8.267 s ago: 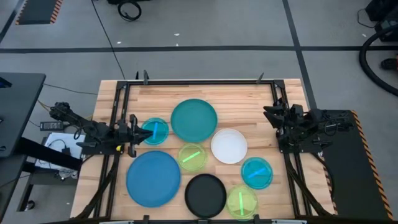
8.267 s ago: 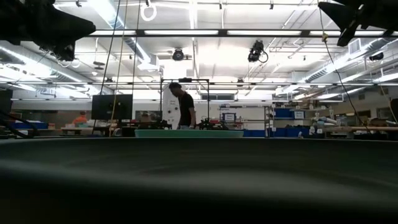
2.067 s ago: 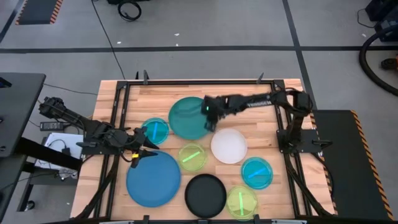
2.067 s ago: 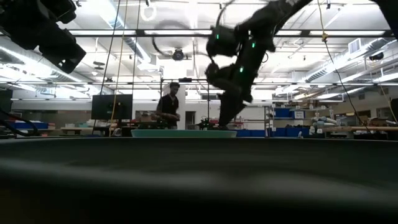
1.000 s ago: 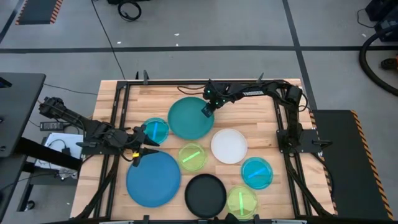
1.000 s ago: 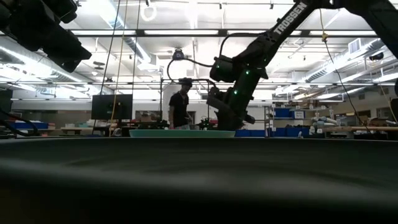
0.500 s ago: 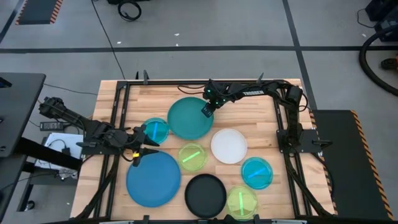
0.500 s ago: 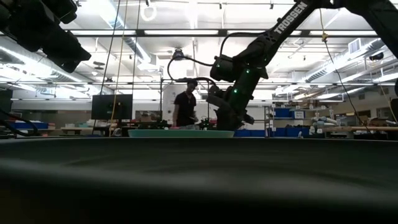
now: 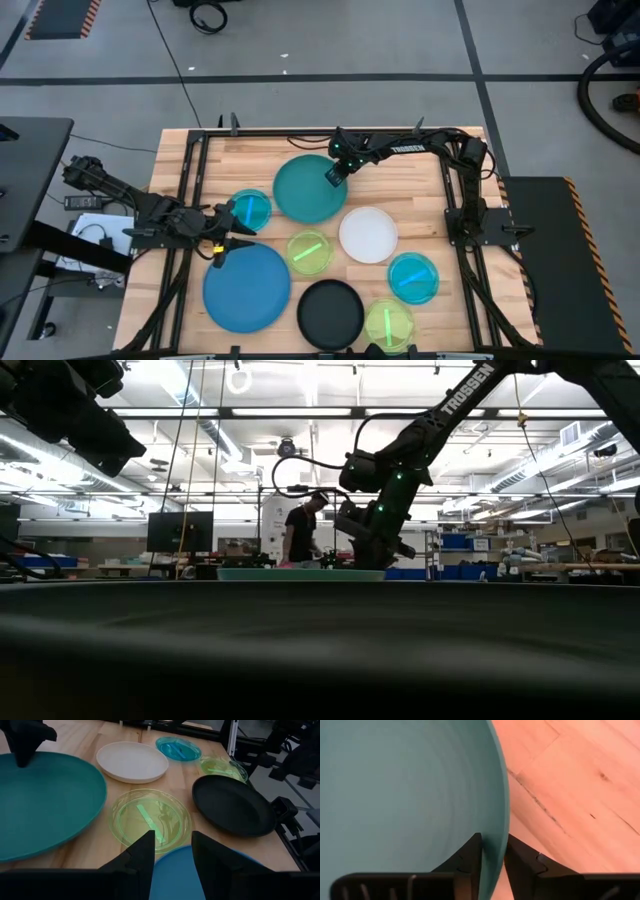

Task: Stack plastic plates
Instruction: Stack the green plate on the blue plate

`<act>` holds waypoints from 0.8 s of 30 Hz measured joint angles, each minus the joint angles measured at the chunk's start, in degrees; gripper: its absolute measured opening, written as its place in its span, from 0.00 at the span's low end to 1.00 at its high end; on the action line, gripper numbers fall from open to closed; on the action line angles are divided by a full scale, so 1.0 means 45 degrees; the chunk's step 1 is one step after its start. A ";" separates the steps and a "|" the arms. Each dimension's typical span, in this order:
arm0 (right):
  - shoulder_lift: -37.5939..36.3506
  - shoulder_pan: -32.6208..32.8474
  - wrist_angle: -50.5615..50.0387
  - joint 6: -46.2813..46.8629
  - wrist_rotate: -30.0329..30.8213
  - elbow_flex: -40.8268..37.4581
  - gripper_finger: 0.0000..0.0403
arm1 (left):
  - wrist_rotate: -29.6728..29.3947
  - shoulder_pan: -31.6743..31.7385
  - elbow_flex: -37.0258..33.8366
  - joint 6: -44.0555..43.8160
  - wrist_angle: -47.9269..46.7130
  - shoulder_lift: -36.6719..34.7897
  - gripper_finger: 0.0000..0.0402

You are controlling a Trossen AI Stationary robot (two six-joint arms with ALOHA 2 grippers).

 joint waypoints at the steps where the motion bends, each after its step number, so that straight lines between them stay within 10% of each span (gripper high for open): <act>1: -0.0005 0.0005 0.0000 0.0010 0.0010 0.0000 0.18 | 0.0004 0.0000 0.0000 -0.0005 0.0000 0.0000 0.34; 24: -0.0342 -0.0125 0.0094 0.0604 -0.1028 0.0883 0.03 | 0.0004 0.0005 -0.0005 -0.0019 -0.0039 -0.0005 0.34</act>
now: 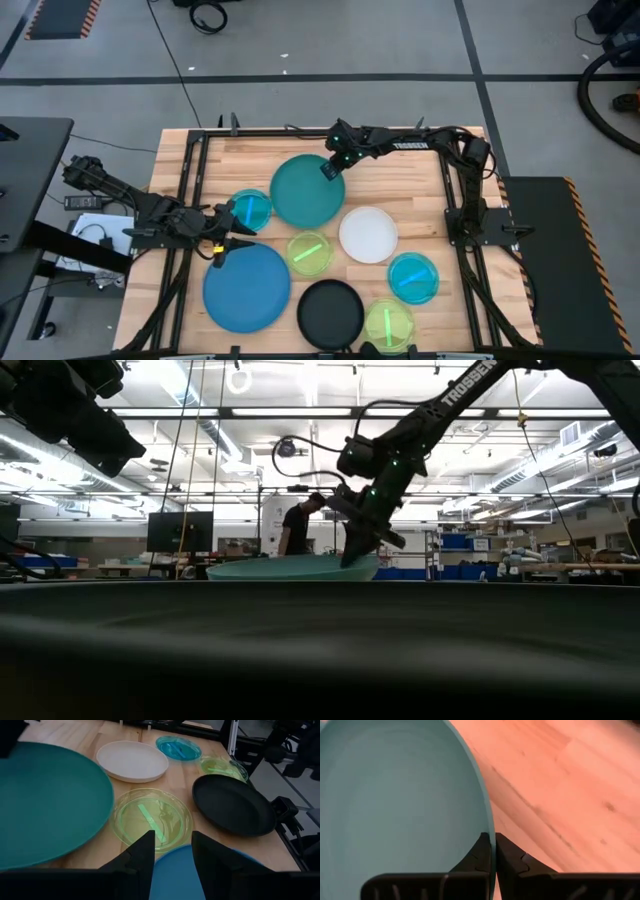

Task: Stack plastic plates
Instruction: Stack the green plate on the blue plate

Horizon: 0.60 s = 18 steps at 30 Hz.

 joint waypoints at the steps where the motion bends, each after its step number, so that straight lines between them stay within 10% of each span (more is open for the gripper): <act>1: -0.0003 -0.0001 -0.0115 -0.0008 -0.0091 0.0199 0.03 | 0.0000 0.0000 0.0000 0.0005 -0.0035 0.0005 0.34; 18: -0.0018 0.1385 -0.1214 0.0652 -0.1186 0.1808 0.03 | 0.0015 0.0005 -0.0005 0.0350 -0.0168 0.0000 0.34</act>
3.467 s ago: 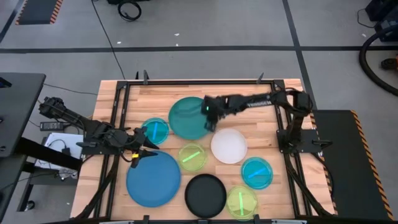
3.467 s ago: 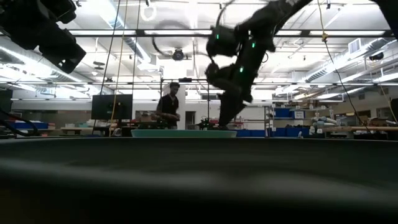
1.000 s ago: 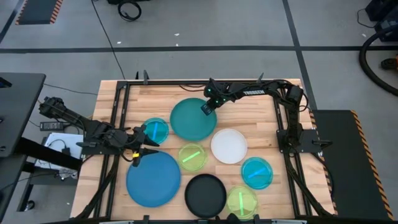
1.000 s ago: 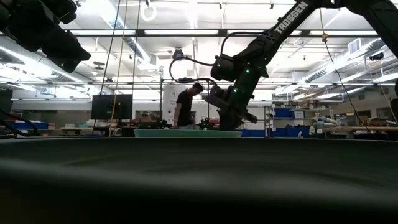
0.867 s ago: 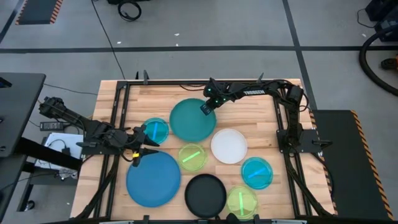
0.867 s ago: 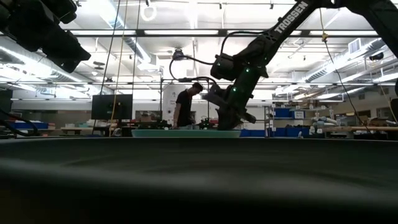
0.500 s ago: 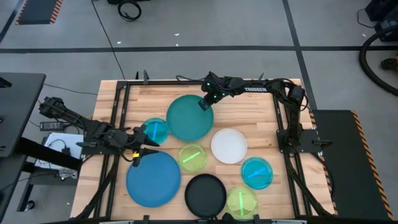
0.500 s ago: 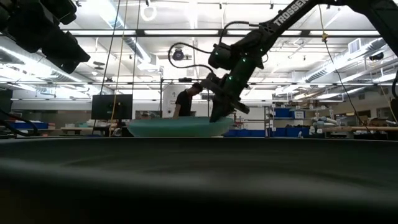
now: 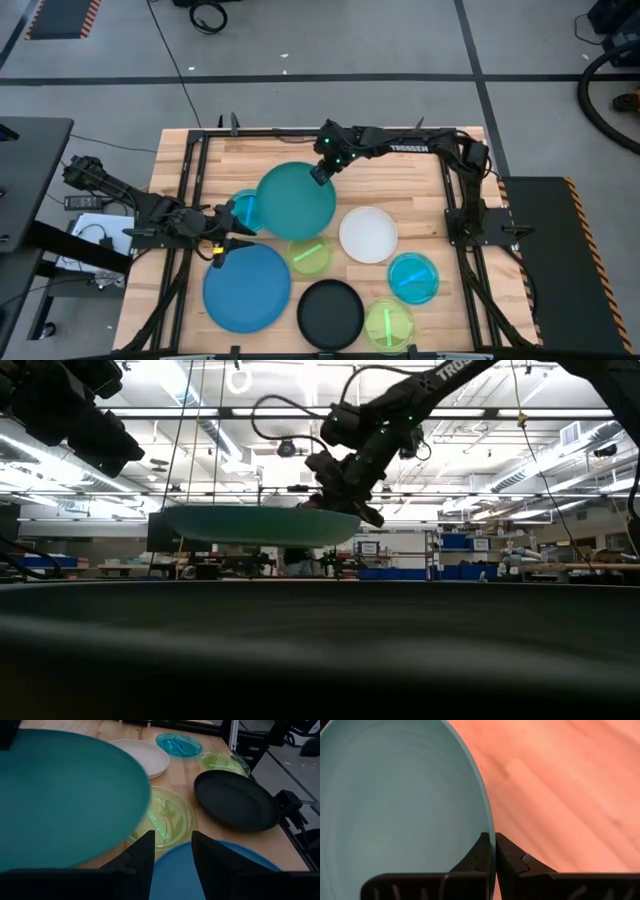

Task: Stack plastic plates
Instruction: Stack the green plate on the blue plate

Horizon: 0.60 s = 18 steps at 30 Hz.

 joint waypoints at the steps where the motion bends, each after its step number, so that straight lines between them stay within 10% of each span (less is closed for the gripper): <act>1: 0.0000 0.0186 0.0041 0.0075 0.0037 0.0000 0.03 | 0.0069 0.0000 0.0000 0.0005 -0.0025 0.0000 0.34; 18: 0.0064 0.2669 0.0630 0.1719 0.0988 0.0005 0.03 | 0.2100 -0.0063 0.0000 -0.0698 -0.0677 -0.0248 0.34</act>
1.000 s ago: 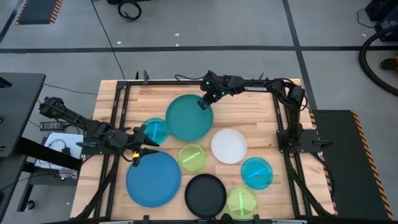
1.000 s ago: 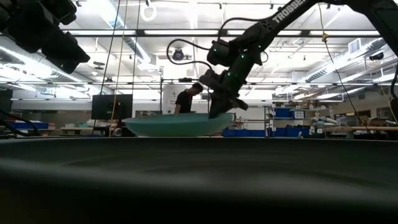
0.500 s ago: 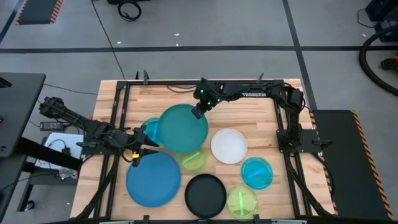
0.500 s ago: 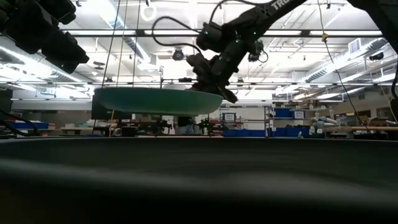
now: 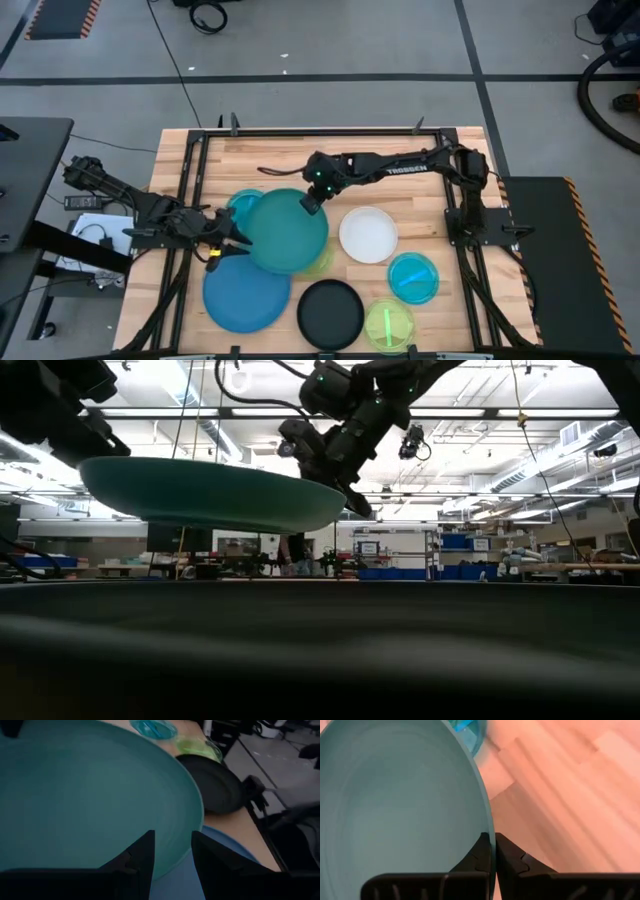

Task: Stack plastic plates
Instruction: Stack the green plate on the blue plate

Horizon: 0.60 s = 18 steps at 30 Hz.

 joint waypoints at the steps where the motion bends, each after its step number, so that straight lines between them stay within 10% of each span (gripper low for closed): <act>1: 0.0016 0.0071 -0.0025 0.0071 -0.0046 0.0000 0.03 | 0.0035 -0.0075 0.0000 -0.0074 -0.0052 0.0000 0.34; 18: 0.0072 0.1788 0.0728 0.1365 0.1318 0.0000 0.03 | -0.0699 -0.2225 0.0000 0.0363 0.1869 -0.0005 0.34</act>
